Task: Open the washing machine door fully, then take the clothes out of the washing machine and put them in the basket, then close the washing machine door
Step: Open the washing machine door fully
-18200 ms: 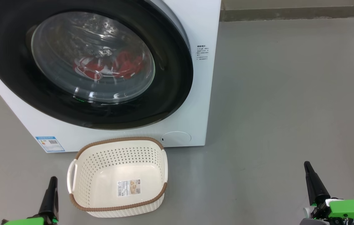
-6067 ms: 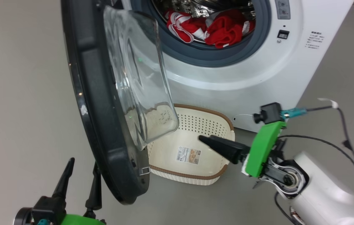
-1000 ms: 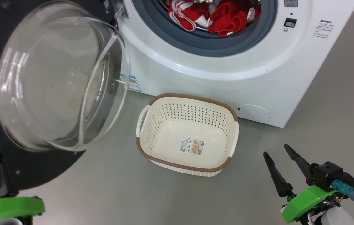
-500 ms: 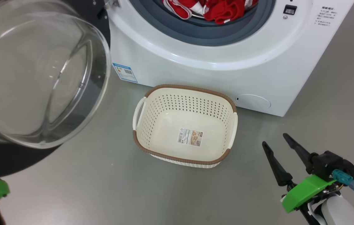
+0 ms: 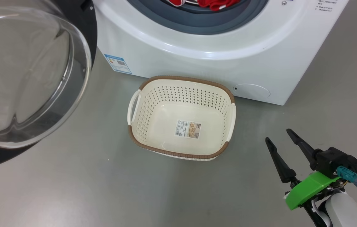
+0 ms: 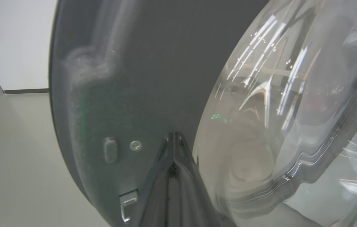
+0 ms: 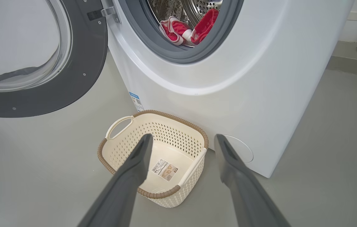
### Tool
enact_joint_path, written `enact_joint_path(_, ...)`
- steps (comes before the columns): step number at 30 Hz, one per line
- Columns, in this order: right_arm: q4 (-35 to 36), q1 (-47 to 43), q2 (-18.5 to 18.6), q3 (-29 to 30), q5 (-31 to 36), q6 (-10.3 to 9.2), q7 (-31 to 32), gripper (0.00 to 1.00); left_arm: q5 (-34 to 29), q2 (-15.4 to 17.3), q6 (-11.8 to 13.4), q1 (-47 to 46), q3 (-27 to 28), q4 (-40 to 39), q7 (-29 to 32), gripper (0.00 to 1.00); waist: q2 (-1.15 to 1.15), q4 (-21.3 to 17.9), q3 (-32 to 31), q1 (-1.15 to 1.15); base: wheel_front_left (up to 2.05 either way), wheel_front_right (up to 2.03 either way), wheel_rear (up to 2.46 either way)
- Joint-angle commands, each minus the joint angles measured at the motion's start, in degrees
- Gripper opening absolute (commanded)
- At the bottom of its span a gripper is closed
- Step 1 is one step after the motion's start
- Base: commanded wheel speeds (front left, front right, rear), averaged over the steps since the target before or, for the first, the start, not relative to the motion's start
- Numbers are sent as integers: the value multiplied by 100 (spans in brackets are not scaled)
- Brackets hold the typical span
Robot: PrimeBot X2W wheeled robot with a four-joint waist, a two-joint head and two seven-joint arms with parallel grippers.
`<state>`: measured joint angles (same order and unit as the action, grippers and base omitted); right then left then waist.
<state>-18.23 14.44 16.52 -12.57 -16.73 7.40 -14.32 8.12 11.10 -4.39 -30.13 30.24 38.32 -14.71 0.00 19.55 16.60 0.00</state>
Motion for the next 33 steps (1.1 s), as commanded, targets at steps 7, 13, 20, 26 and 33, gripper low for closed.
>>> enact_joint_path(7, 78, 102, 3, -129, 31, 9, -68, 100, -156, 530, -87, -248, 291, 226, -29, 0, 0, -37, -47, 0, 0, 0, 0)
enact_joint_path(13, 52, 15, -67, -106, 23, 9, -68, 100, -197, 432, -200, -62, 305, 161, -29, 0, 0, -22, -250, 0, 0, 0, 0)
enact_joint_path(20, 60, -70, -123, -73, 12, 9, -68, 100, -122, 52, -290, 459, 230, -378, -29, 42, 0, -13, -450, 0, 0, 0, 0)
enact_joint_path(26, 49, -142, -174, -35, 5, 9, -68, 100, -27, -356, -307, 1096, -30, -1037, -29, 100, 0, -42, -624, 0, 0, 0, 0)
enact_joint_path(33, 49, -300, -237, 117, 0, 9, -68, 100, 185, -648, -309, 1819, -696, -1668, -29, 100, 0, -181, -843, 0, 0, 0, 0)
